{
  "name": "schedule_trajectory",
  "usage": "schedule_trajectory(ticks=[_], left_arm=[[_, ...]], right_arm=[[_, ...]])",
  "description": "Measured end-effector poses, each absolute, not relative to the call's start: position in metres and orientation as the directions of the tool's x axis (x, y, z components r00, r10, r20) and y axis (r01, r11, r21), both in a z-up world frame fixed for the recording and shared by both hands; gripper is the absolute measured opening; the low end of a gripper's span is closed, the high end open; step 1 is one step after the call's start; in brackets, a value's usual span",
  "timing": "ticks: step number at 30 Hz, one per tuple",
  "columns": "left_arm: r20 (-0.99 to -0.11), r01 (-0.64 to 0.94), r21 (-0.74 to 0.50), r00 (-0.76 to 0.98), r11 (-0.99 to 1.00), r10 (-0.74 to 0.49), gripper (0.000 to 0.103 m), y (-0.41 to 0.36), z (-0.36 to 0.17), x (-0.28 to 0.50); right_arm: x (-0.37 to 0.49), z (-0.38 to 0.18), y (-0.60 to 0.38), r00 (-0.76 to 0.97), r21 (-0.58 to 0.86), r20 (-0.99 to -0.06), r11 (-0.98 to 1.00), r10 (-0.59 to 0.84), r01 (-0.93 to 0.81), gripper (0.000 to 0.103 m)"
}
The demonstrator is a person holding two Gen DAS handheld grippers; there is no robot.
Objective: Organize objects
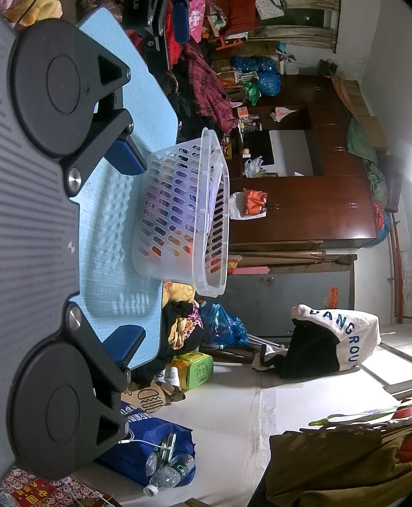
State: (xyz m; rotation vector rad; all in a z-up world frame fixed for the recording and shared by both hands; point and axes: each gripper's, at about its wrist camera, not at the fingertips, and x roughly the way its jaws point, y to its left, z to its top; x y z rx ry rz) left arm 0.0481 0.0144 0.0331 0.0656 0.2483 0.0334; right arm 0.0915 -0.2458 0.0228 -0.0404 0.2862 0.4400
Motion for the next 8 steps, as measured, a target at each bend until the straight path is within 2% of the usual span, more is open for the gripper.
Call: schedule_trajectory(ticks=[8], left_arm=[[-0.232,-0.012,0.070,0.972,0.997,0.028,0.101,0.0108,0.0336,0.0469]], right_arm=[[0.0924,0.0207,-0.2470,0.866,0.018,-0.284,0.905,0.412,-0.424,0.103]])
